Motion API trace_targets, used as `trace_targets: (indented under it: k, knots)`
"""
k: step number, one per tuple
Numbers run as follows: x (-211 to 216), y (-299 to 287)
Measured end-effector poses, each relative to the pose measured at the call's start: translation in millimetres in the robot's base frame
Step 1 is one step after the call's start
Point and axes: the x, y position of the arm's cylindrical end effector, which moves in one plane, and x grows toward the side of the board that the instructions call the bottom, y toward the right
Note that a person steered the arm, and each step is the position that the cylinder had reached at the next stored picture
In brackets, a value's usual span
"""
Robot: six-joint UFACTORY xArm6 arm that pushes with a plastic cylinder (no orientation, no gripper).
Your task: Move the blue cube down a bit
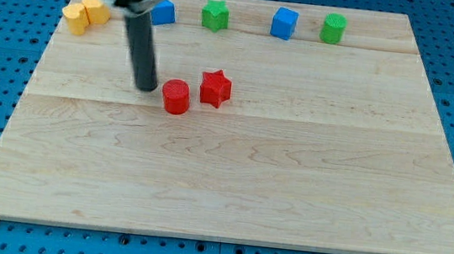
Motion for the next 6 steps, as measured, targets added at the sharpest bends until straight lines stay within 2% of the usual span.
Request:
trace_targets:
  k: [1,2,3,4,5,6]
  knots:
    - [28,11]
    - [3,62]
    - [25,64]
    - [61,94]
    - [59,153]
    - [56,178]
